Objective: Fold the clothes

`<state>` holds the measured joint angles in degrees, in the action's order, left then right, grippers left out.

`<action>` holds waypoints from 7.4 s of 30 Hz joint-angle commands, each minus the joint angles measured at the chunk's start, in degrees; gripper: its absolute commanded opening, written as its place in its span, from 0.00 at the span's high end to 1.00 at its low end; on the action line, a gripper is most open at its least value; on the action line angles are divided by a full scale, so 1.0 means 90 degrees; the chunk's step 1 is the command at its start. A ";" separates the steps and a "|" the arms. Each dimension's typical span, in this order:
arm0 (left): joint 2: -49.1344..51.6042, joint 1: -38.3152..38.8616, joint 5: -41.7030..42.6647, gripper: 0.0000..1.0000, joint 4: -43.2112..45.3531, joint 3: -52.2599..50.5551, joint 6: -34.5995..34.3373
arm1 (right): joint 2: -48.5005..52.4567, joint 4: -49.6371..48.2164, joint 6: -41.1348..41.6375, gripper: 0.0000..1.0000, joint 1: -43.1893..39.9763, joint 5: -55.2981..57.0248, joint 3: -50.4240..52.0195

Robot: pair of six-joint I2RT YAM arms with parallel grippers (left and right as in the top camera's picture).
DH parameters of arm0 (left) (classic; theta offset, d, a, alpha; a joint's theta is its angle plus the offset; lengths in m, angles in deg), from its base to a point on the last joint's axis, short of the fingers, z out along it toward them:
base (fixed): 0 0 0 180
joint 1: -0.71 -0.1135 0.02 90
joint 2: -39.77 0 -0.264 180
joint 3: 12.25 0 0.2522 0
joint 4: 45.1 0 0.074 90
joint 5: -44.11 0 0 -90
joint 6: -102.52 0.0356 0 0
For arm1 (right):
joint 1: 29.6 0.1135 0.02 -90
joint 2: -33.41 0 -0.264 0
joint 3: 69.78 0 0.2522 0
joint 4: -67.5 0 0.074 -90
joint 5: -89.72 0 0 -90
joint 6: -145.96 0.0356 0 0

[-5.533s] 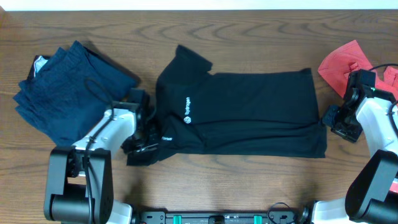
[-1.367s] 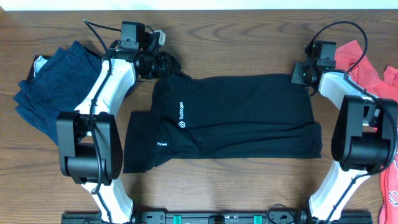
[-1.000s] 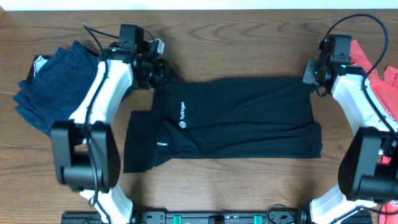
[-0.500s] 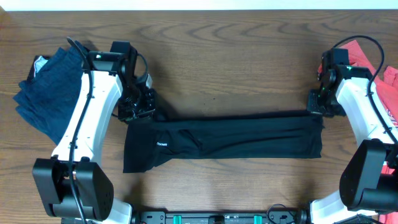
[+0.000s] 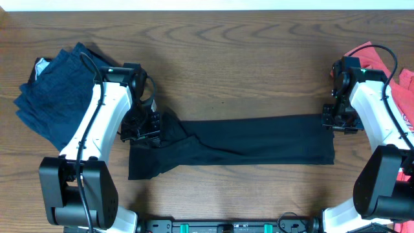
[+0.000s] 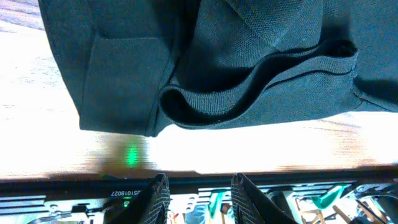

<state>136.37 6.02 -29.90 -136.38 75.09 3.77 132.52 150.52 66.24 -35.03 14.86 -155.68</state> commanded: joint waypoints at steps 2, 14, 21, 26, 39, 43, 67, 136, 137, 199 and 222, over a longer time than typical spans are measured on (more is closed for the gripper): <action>-0.0007 -0.0027 -0.0155 0.65 0.0109 0.0005 0.0053 | -0.0124 0.0124 0.0041 0.59 -0.0068 0.0104 -0.0012; -0.0005 0.0206 0.0308 0.65 0.1010 -0.0175 0.0063 | -0.0124 -0.0525 -0.0245 0.41 -0.0610 -0.1511 0.0879; -0.0002 0.0357 0.0311 0.65 0.1916 -0.1015 0.0053 | -0.0114 -0.1892 -0.0248 0.33 -0.0658 -0.1617 0.1906; 0.0002 0.0355 0.0308 0.65 0.2671 -0.1887 -0.0211 | -0.0112 -0.2912 -0.0245 0.34 -0.0658 -0.1617 0.2654; -0.0046 0.0350 0.0313 0.81 0.2310 -0.2458 -0.0325 | -0.0119 -0.3762 -0.0153 0.99 -0.0935 -0.1613 0.3084; -0.0267 0.0304 0.0313 0.79 0.2239 -0.2101 -0.0323 | -0.0119 -0.3757 -0.0102 0.99 -0.1093 -0.1613 0.3045; 0.0265 0.0233 0.0265 0.94 0.3458 -0.1569 -0.0811 | -0.0119 -0.3667 -0.0109 0.99 -0.1224 -0.1615 0.3045; -0.0763 -0.0831 0.0338 0.35 0.2339 -0.1569 -0.0699 | -0.0369 -0.1030 0.0340 0.75 0.3728 -0.1987 0.1018; -0.0763 -0.0831 0.0338 0.35 0.2339 -0.1569 -0.0699 | -0.0369 -0.1098 0.0350 0.61 0.3781 -0.2132 0.1018; -0.0758 -0.0831 0.0342 0.23 0.2115 -0.1571 -0.0549 | -0.0376 -0.1598 0.0622 0.59 0.3801 -0.2798 0.0916; -0.0345 0.0481 0.1511 0.04 0.4872 -0.3638 -0.0639 | -0.1693 -0.1209 0.0831 0.24 0.2844 -0.1970 0.0816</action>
<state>130.01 7.96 -17.51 -94.63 45.30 0.03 117.38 139.54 73.52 -9.03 -3.42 -147.64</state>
